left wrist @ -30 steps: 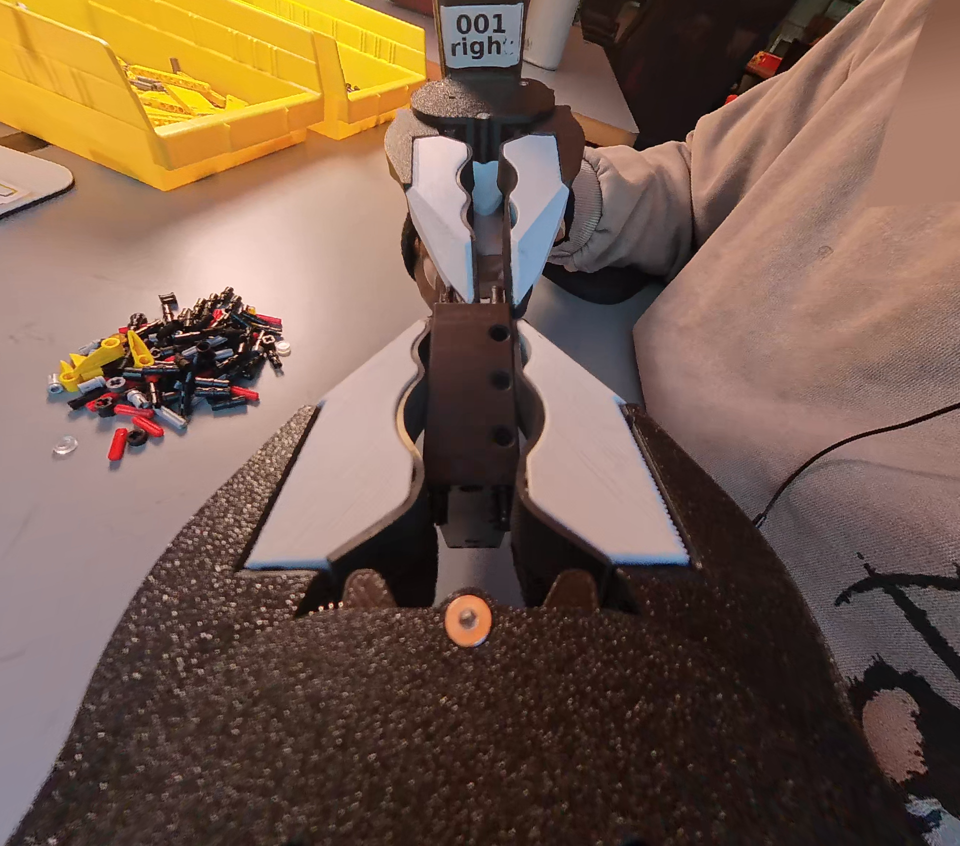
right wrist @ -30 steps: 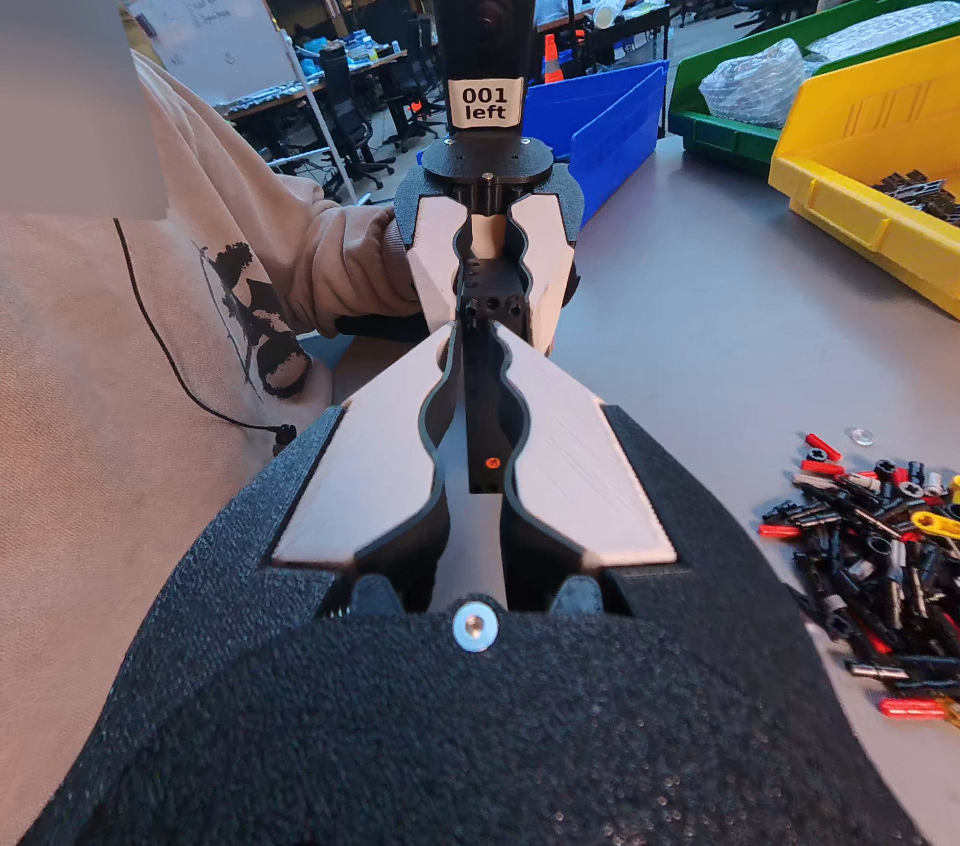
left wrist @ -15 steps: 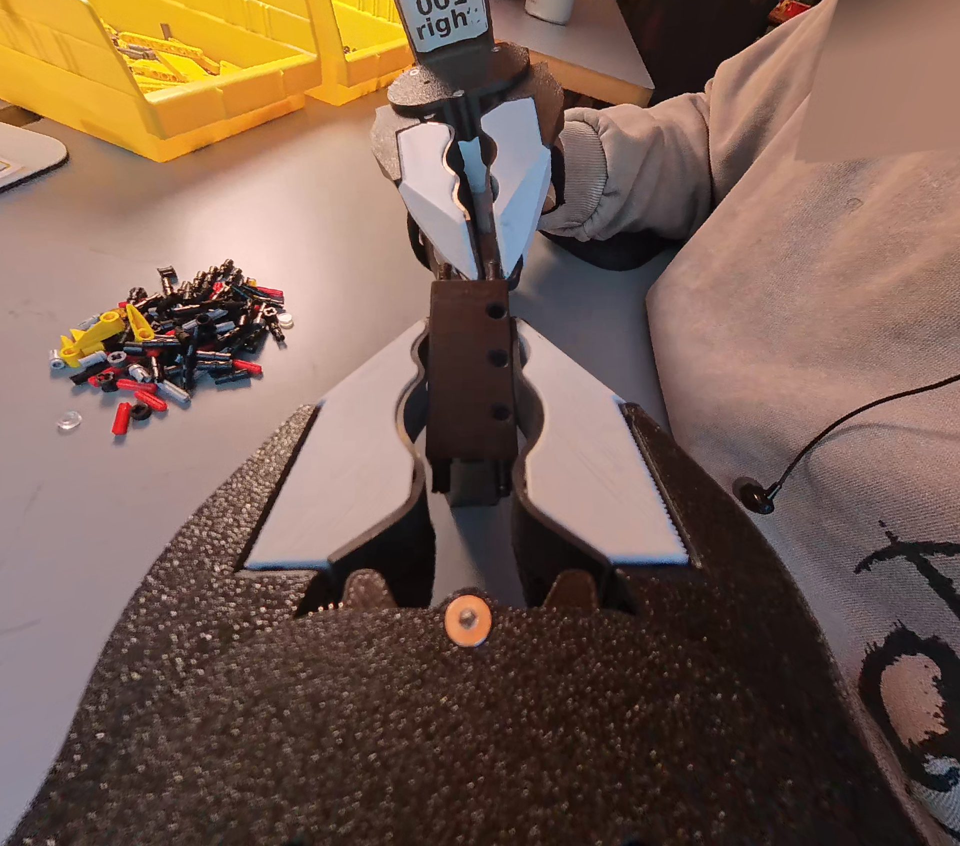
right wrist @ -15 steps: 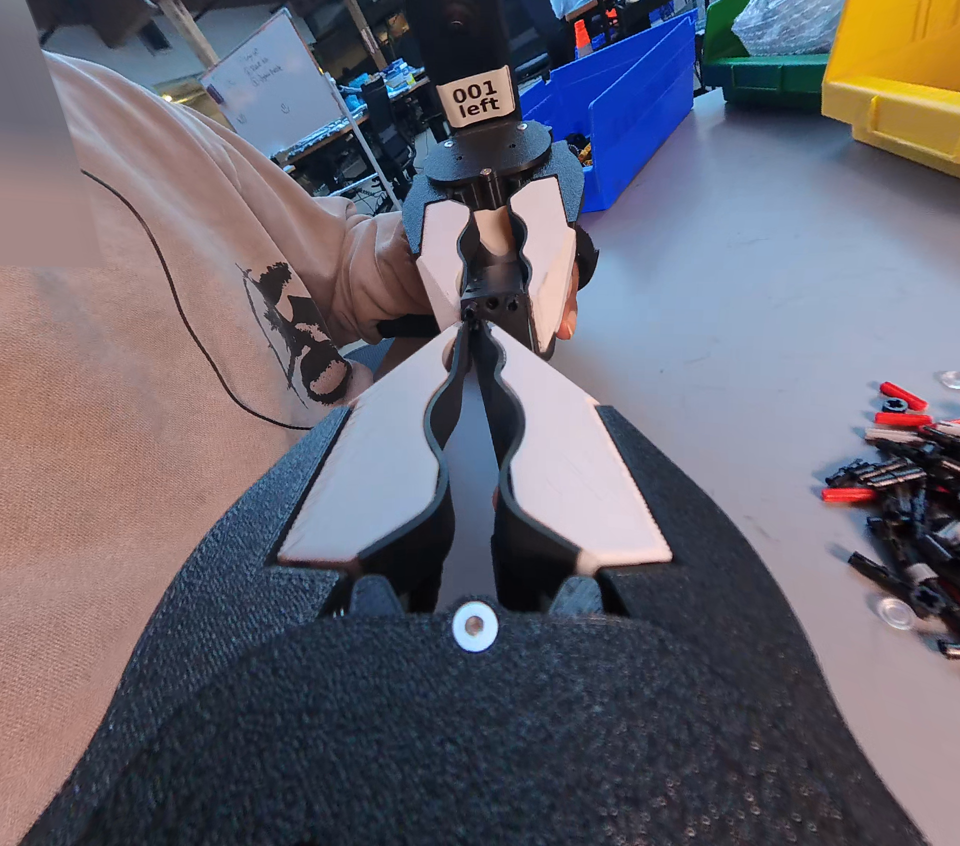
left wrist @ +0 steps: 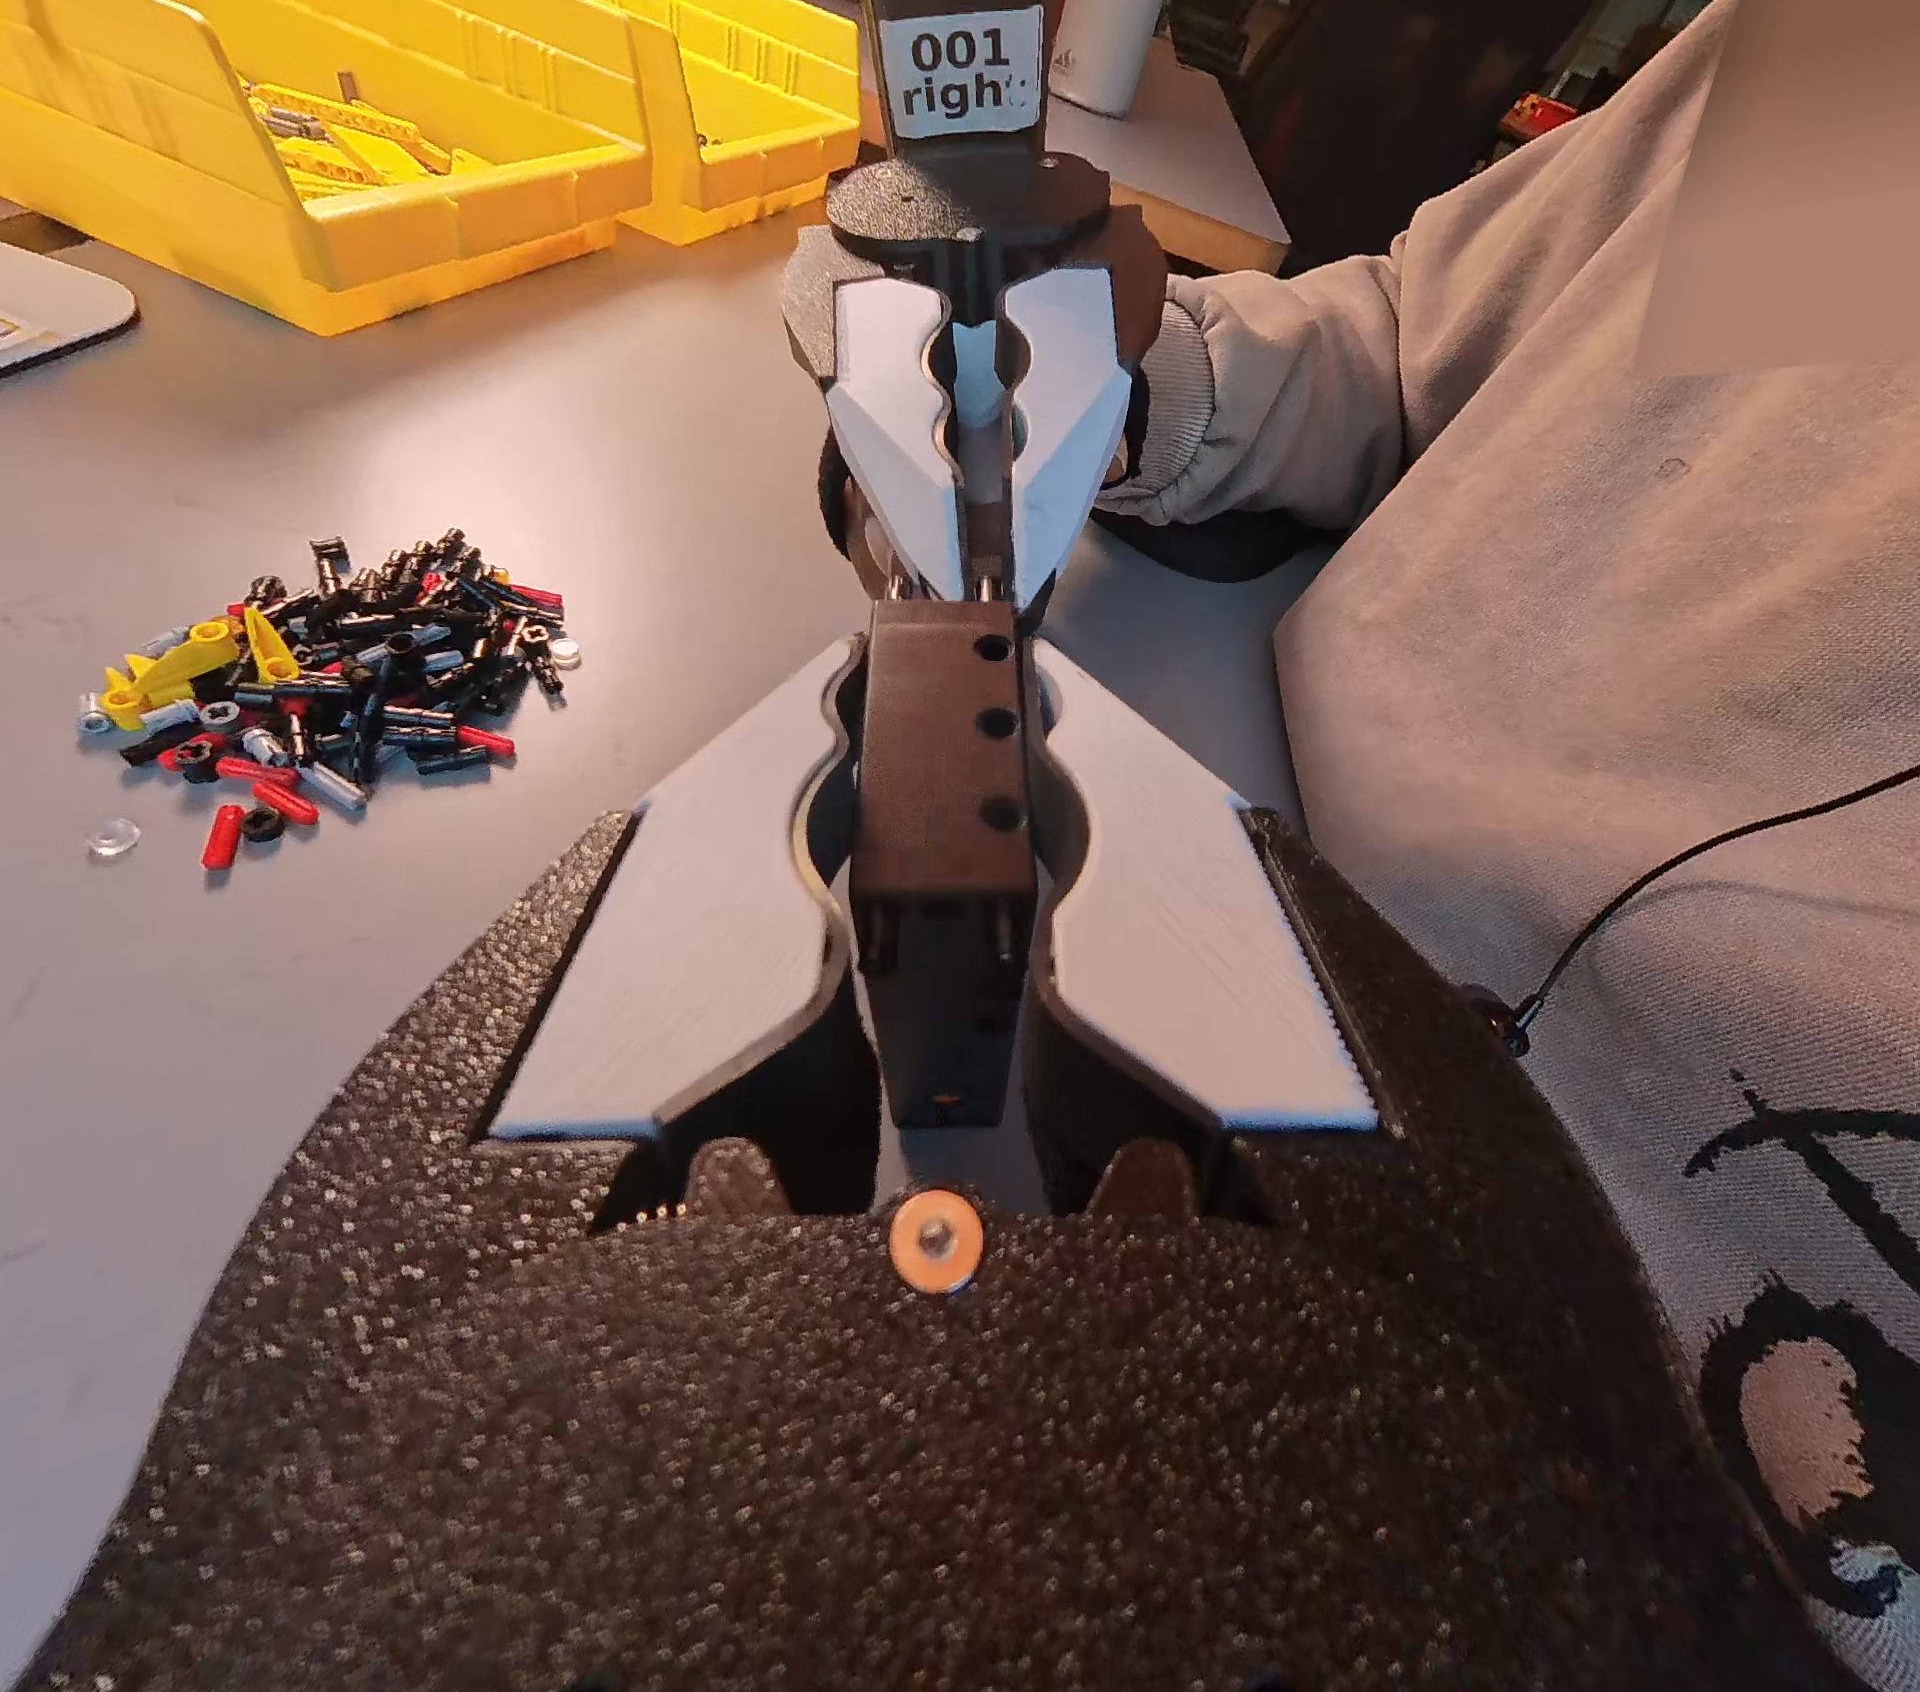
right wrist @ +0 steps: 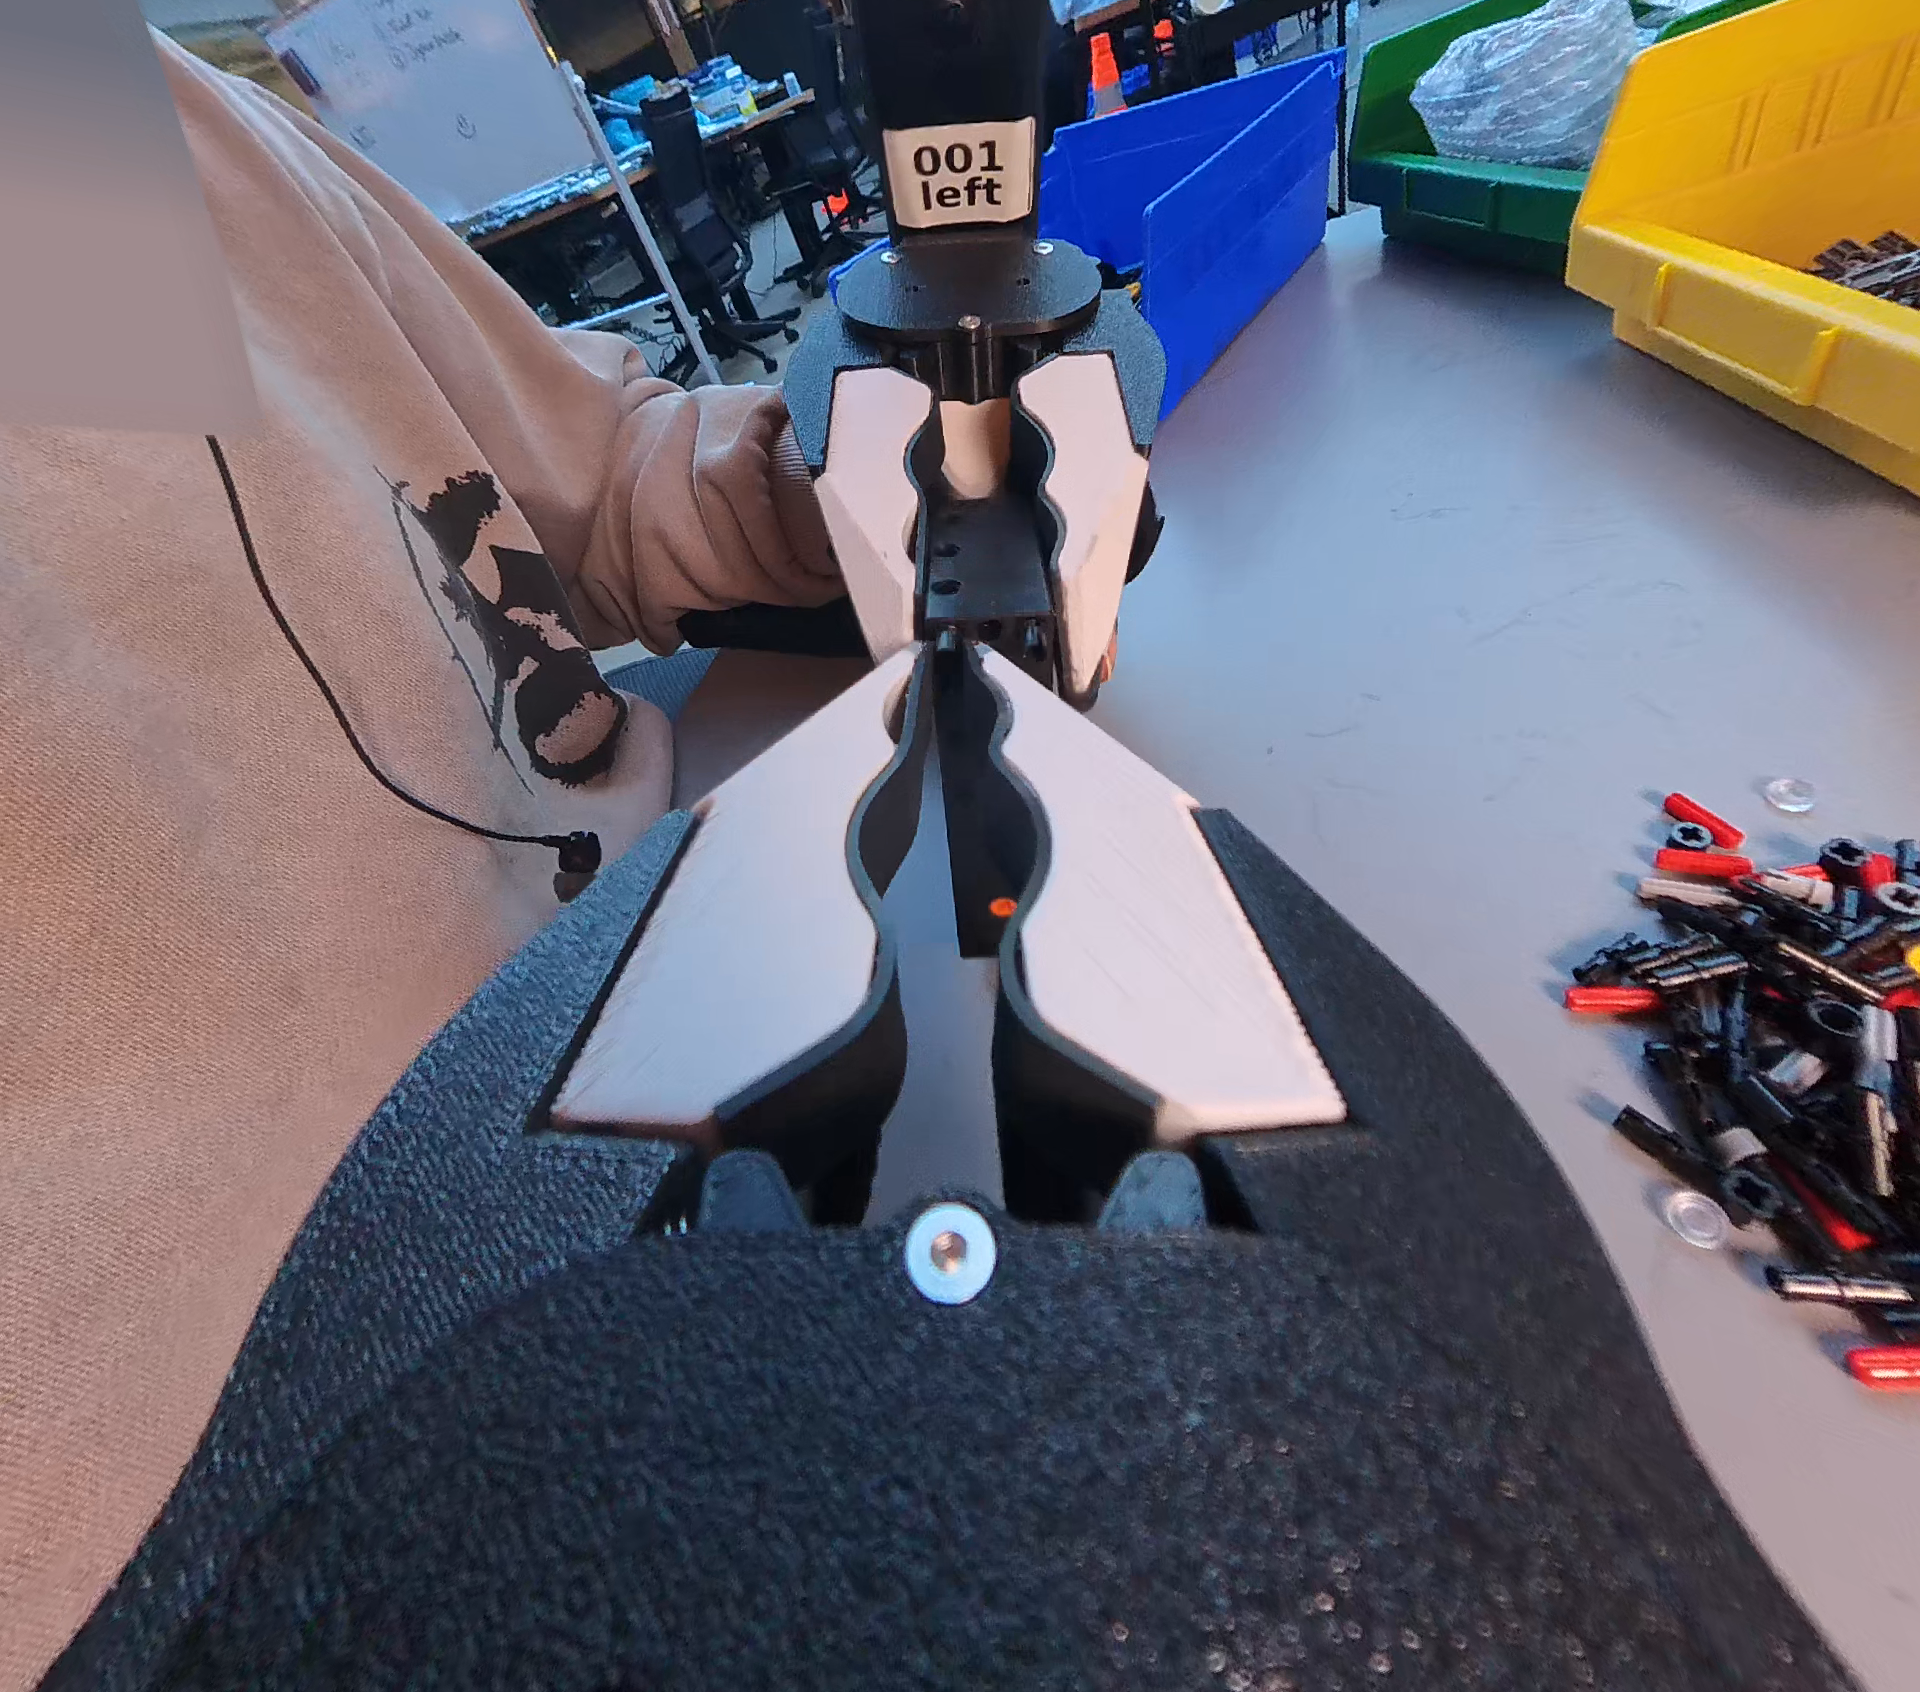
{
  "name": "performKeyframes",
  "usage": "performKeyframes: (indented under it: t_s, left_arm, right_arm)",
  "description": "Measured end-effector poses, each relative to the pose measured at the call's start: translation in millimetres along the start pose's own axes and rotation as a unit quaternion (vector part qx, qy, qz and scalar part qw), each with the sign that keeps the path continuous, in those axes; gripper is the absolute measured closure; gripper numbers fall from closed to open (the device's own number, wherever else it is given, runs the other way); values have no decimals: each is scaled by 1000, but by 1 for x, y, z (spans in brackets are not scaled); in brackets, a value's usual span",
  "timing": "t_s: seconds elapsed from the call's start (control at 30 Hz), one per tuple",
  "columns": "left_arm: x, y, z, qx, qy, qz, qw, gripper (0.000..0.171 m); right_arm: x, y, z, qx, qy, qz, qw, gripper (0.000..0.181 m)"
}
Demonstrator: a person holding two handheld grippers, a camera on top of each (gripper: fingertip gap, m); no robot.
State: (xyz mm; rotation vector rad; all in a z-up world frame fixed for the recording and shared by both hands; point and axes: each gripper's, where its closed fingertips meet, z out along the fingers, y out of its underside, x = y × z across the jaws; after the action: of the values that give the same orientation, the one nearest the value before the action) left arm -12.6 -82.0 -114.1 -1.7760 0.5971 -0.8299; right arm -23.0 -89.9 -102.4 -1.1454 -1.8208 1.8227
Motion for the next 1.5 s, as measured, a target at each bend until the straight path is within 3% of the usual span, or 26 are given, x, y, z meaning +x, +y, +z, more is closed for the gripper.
performKeyframes:
  t_s: [0.3, 0.6, 1.13, 1.5]
  left_arm:
    - [3, 2, 2, 1, 1, 14, 1000, 145]
    - [5, 11, -1, -36, -2, 35, 999, 145]
    - [3, 11, -1, -39, -9, 27, 999, 145]
    - [3, -21, -7, 50, 7, -20, 999, 145]
  right_arm:
    - [-3, 3, 0, 3, -25, 28, 999, 178]
    - [-6, 4, -1, -5, -23, 4, 1000, 179]
    - [-4, -3, -2, 24, 1, -30, 999, 178]
    - [-6, -17, -6, 70, -13, -19, 997, 181]
